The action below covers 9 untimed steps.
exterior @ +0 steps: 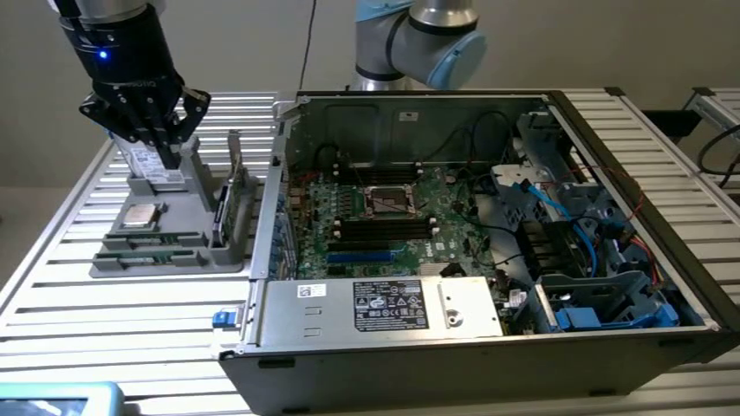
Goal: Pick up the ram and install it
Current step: 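Reach for the ram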
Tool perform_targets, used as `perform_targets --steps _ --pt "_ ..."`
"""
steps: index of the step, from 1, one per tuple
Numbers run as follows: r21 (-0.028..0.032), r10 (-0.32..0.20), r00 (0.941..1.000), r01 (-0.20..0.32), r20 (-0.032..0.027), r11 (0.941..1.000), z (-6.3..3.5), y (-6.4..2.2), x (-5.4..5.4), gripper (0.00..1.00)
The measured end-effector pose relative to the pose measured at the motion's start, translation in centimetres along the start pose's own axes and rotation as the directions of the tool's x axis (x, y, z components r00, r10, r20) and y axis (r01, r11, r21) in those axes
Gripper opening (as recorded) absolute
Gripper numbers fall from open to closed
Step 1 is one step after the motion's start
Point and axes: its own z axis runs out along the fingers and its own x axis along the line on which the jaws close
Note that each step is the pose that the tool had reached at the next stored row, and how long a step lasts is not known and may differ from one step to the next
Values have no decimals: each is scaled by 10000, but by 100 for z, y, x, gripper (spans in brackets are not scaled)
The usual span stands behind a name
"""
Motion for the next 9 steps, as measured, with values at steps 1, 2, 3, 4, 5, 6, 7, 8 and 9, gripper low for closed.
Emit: perform_targets --steps 1,2,3,4,5,6,7,8,9 --pt "1 0 10000 0 24 10000 3 -2 30 11" --pt "1 -1 10000 1 44 10000 6 -5 60 11" --pt "1 -1 10000 1 62 10000 9 -10 87 11" --pt "1 -3 10000 3 86 10000 13 -14 115 11" --pt "2 -4 9999 4 110 10000 16 -20 141 11" --pt "2 -6 9999 6 130 10000 20 -29 167 11" --pt "2 -8 9999 8 143 10000 22 -42 192 11" --pt "2 -9 9999 9 155 10000 26 -55 217 11" --pt "2 -9 9999 8 170 10000 29 -67 243 11"
